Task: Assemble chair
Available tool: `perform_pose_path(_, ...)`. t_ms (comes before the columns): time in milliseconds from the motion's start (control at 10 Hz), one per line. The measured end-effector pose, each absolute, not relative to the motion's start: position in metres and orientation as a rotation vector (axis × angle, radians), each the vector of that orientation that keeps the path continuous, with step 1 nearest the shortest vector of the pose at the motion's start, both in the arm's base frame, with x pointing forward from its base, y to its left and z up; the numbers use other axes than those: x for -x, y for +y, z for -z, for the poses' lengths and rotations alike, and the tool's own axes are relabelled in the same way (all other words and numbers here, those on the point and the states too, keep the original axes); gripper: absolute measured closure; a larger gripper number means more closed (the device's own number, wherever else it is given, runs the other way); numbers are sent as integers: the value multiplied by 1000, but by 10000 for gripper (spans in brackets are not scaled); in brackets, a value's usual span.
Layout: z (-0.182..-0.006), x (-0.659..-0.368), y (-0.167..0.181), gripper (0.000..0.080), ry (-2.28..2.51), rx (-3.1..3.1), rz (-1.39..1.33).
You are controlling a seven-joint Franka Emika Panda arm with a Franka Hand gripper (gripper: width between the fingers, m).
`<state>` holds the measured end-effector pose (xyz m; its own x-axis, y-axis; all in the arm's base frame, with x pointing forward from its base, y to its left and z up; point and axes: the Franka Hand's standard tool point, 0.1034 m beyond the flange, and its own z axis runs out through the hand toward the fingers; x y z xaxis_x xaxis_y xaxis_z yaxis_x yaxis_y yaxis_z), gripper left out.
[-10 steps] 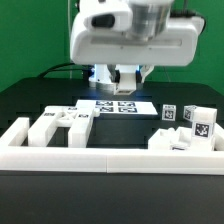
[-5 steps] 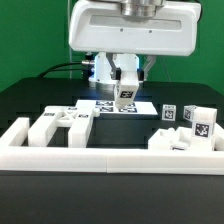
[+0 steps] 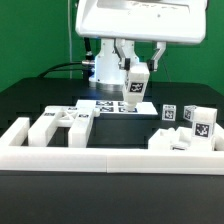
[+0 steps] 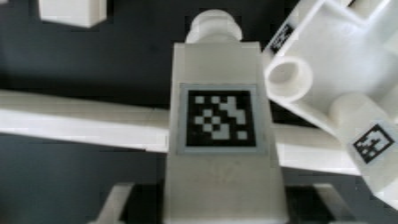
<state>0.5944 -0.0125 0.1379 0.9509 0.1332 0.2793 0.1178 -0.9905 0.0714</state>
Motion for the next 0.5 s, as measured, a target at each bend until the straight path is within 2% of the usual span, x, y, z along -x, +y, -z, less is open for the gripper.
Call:
perform_pose_path(200,-136,-593,-10,509,200,-3049,-452)
perform_pose_path(500,-146,-616,25,509,245,-3058,-482)
